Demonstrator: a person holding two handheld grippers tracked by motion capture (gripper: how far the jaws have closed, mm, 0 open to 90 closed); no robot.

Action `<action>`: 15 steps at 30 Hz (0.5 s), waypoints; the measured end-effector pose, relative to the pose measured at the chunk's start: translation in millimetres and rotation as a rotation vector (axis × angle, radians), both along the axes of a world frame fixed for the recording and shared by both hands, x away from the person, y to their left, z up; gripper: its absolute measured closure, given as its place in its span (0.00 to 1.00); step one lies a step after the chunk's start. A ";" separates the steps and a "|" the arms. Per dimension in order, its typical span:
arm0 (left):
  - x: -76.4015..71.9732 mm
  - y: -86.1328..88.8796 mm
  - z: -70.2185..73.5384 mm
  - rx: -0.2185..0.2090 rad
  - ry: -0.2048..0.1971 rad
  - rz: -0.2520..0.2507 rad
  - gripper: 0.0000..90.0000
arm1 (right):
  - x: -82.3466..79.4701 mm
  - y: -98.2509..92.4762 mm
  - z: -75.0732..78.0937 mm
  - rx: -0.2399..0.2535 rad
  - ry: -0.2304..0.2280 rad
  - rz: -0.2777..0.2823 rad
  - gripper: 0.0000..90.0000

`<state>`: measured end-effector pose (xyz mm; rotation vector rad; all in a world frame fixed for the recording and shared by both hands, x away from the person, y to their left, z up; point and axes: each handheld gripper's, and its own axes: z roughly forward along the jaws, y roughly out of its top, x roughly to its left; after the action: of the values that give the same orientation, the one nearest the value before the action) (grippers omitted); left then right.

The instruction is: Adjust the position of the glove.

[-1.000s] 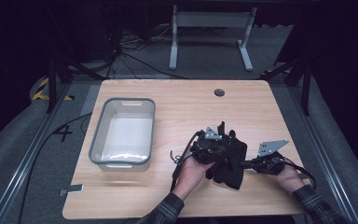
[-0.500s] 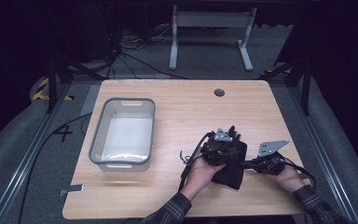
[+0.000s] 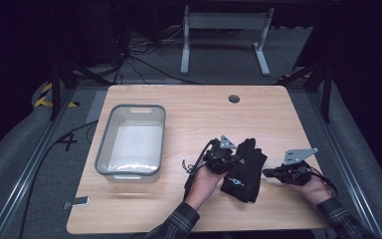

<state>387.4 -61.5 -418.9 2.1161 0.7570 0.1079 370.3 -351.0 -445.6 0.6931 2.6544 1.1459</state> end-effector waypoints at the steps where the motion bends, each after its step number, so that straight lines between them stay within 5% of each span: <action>1: 1.1 1.4 -3.8 0.009 0.012 0.005 0.99 | 0.0 -0.6 0.6 0.005 -0.001 0.000 0.99; 5: 0.0 0.0 -15.6 0.053 0.055 -0.023 0.99 | -0.4 -0.8 1.9 0.006 -0.009 -0.002 0.99; 15: -13.6 -27.9 -26.3 0.101 0.046 -0.106 0.98 | -0.5 7.4 17.3 0.058 -0.053 0.006 0.99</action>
<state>373.8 -89.4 -445.2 2.2571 0.6772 0.0413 369.8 -343.6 -428.3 0.6560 2.5906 1.2300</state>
